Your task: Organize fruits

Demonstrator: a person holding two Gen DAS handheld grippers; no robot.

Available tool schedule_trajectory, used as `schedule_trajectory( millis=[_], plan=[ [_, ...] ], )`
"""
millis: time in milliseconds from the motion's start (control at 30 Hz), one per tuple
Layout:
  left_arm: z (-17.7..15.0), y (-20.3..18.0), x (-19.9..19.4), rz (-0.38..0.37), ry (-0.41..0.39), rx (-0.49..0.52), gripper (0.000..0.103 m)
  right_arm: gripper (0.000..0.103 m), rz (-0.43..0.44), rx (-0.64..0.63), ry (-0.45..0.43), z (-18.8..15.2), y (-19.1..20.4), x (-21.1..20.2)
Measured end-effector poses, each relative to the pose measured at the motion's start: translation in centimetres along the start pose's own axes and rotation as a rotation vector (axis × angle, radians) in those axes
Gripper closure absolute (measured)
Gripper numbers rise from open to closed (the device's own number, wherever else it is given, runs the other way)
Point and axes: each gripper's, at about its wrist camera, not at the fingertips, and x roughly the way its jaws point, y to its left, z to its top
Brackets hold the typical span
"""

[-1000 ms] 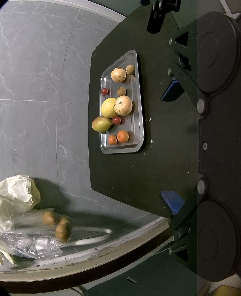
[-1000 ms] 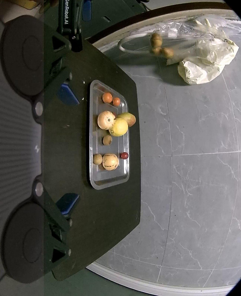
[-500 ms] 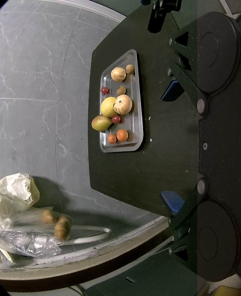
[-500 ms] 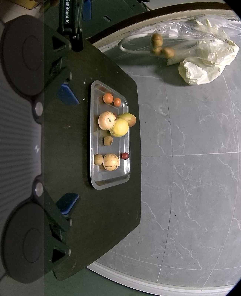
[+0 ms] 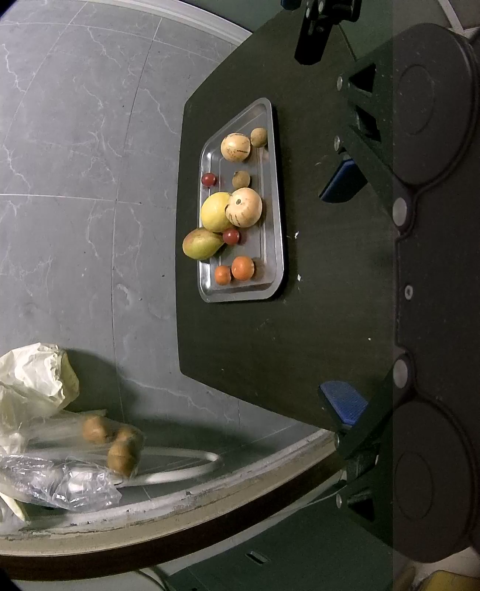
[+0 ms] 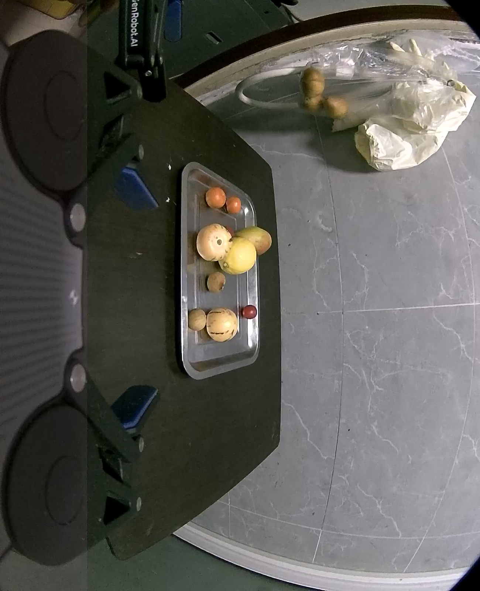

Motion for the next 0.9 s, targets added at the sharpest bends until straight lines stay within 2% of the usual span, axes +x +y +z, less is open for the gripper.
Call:
schedule_trajectory(
  millis=[900],
  plan=[
    [-0.32, -0.08, -0.26, 0.003, 0.003, -0.004, 0.001, 0.000, 0.002, 0.004, 0.009, -0.35, -0.06, -0.19]
  ],
)
